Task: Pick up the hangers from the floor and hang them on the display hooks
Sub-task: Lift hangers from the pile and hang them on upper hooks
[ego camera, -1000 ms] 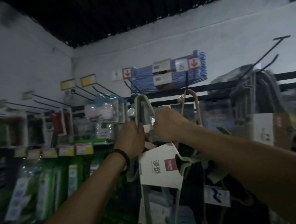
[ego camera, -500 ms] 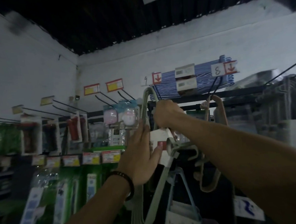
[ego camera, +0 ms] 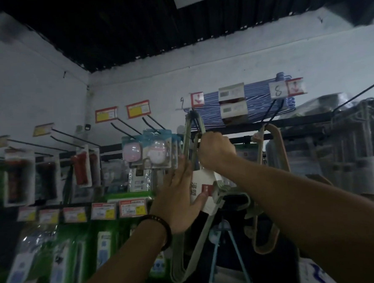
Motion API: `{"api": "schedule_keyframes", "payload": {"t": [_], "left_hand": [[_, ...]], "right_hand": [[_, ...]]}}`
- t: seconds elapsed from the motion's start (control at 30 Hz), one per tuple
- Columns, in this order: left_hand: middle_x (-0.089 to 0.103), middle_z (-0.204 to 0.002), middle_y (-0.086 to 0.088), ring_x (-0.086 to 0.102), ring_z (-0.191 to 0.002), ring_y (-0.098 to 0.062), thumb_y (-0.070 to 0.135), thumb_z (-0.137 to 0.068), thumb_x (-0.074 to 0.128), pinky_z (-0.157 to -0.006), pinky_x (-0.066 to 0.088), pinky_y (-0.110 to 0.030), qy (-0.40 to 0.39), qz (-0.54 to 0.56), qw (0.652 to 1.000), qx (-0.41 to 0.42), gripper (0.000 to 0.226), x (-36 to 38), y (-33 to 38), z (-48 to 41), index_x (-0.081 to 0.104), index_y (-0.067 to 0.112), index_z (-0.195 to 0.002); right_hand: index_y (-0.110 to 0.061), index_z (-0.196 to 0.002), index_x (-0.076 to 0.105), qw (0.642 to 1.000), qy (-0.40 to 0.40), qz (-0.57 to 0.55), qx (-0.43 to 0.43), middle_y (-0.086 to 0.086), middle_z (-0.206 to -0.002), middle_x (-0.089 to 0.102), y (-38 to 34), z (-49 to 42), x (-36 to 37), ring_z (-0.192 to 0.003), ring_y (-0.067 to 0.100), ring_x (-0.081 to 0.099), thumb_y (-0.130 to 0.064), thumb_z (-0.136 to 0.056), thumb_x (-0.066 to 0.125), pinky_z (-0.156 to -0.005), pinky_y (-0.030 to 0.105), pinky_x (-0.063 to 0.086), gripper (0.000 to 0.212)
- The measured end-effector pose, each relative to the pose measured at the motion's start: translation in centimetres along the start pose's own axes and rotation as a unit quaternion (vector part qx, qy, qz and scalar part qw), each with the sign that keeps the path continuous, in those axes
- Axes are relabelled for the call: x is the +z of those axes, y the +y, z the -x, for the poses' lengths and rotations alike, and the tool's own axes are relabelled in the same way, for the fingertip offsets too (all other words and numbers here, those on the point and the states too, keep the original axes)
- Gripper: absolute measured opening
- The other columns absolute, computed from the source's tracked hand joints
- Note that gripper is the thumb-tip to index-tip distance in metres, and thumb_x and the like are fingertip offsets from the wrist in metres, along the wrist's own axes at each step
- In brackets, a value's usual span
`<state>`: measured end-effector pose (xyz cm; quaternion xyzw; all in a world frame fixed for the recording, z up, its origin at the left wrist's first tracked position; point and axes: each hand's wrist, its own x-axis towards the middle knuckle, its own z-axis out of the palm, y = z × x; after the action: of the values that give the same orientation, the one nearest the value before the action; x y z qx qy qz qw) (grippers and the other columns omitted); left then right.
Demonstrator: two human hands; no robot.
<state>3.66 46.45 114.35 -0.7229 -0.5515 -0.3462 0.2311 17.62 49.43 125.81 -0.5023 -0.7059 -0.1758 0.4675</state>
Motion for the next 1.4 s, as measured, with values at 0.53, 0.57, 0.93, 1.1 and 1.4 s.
{"api": "schedule_keyframes", "payload": {"t": [0.53,0.57,0.93,1.1,1.4], "left_hand": [[-0.021,-0.174,-0.002,0.011,-0.159,-0.037,0.057,-0.090,0.067,-0.126,0.029,-0.053,-0.101,-0.045,0.992,-0.057,0.114,7.7,-3.8,-7.0,-0.012,0.025,-0.166],[-0.019,-0.174,-0.002,0.013,-0.158,-0.035,0.055,-0.090,0.068,-0.126,0.031,-0.052,-0.103,-0.042,0.992,-0.063,0.115,7.6,-3.6,-7.0,-0.013,0.024,-0.166],[0.066,-0.132,0.004,0.065,-0.119,-0.018,0.037,-0.101,0.067,-0.091,0.048,-0.022,-0.049,-0.002,0.991,-0.125,0.040,-0.4,2.1,-4.5,0.065,0.021,-0.137],[0.075,-0.095,0.011,0.069,-0.086,-0.003,0.041,-0.100,0.066,-0.067,0.049,-0.011,-0.037,-0.040,0.989,-0.140,0.018,-3.8,3.7,-0.3,0.077,0.026,-0.098],[0.071,-0.078,0.011,0.066,-0.069,-0.003,0.063,-0.093,0.062,-0.069,0.058,-0.033,-0.121,-0.049,0.969,-0.210,0.031,-10.1,6.5,15.3,0.071,0.035,-0.085]], "right_hand": [[0.002,-0.128,0.058,0.945,-0.325,0.015,0.027,0.024,-0.082,0.073,5.3,-4.8,4.9,-0.042,0.021,0.067,-0.012,-0.106,0.058,-0.040,0.028,0.053,0.026],[0.007,-0.117,0.059,0.944,-0.329,-0.008,0.029,0.027,-0.083,0.074,5.7,-4.8,4.9,-0.049,0.026,0.072,-0.011,-0.106,0.059,-0.044,0.032,0.057,0.021],[-0.005,-0.113,0.066,0.964,-0.248,-0.035,-0.092,0.012,-0.092,0.062,6.7,-2.7,0.9,-0.088,0.027,0.067,-0.027,-0.102,0.059,-0.080,0.039,0.060,0.026],[-0.012,-0.101,0.062,0.971,-0.203,0.004,-0.125,0.008,-0.099,0.060,5.1,-1.3,0.4,-0.089,0.028,0.062,-0.034,-0.094,0.062,-0.079,0.041,0.056,0.023],[-0.019,-0.105,0.066,0.941,-0.224,-0.084,-0.241,0.005,-0.105,0.066,1.0,12.6,-3.6,-0.084,0.021,0.060,-0.052,-0.100,0.056,-0.079,0.038,0.059,0.035]]}}
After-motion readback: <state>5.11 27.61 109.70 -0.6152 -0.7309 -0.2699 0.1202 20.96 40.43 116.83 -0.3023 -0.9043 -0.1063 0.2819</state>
